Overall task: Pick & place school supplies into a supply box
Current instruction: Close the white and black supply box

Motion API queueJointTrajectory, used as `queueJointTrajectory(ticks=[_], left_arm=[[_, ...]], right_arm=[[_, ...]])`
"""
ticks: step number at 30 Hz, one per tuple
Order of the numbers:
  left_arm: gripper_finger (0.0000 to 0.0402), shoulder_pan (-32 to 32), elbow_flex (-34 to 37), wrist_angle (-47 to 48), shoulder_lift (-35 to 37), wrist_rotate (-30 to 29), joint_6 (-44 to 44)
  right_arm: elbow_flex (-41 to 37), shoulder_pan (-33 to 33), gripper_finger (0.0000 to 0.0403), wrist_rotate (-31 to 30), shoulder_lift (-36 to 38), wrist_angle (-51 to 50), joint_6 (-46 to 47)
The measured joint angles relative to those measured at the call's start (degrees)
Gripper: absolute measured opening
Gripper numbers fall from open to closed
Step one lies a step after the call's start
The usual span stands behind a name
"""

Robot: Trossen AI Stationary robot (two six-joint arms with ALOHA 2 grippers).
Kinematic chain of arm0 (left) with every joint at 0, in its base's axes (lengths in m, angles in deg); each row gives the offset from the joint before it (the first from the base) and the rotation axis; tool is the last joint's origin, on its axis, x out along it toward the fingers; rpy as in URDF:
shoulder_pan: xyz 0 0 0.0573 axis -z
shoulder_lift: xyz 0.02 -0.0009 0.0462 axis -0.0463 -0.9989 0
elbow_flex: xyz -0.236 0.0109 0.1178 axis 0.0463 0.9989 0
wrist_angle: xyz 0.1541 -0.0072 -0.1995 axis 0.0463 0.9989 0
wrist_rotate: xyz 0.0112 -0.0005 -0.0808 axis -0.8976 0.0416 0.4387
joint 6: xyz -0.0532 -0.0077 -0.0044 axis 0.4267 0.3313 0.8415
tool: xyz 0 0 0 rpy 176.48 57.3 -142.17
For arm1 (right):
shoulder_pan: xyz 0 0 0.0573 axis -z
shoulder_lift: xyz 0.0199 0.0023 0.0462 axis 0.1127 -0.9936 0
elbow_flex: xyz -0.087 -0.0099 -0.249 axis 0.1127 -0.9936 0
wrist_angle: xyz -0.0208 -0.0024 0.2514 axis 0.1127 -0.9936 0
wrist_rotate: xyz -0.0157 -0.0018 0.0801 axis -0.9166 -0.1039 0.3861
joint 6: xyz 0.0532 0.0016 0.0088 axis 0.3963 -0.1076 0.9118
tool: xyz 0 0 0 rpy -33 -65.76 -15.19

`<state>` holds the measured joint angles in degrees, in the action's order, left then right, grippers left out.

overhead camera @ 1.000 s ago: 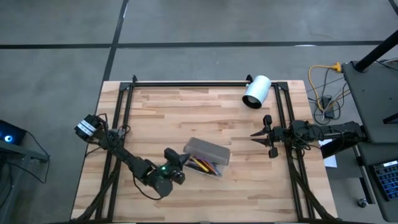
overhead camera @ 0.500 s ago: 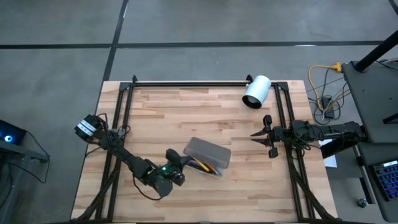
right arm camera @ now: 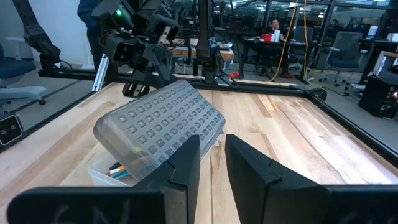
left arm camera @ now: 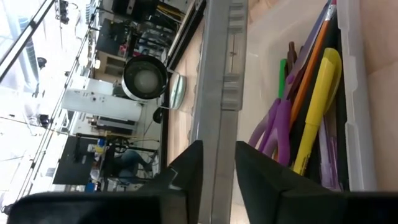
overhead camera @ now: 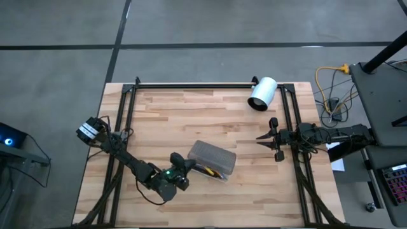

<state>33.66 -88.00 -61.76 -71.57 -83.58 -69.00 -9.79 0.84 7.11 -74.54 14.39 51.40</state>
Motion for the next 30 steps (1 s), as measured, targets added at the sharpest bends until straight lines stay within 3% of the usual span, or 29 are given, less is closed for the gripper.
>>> queueJointTrajectory(ticks=[9,30], left_arm=[[0.0104,0.0,0.0,0.01,0.0,0.0,1.83],[0.0105,0.0,0.0,0.54,0.0,0.47,5.78]], right_arm=[[0.01,0.02,0.0068,0.0,-0.01,0.0,0.0],[0.0,0.02,0.0068,0.02,-0.01,0.0,0.0]])
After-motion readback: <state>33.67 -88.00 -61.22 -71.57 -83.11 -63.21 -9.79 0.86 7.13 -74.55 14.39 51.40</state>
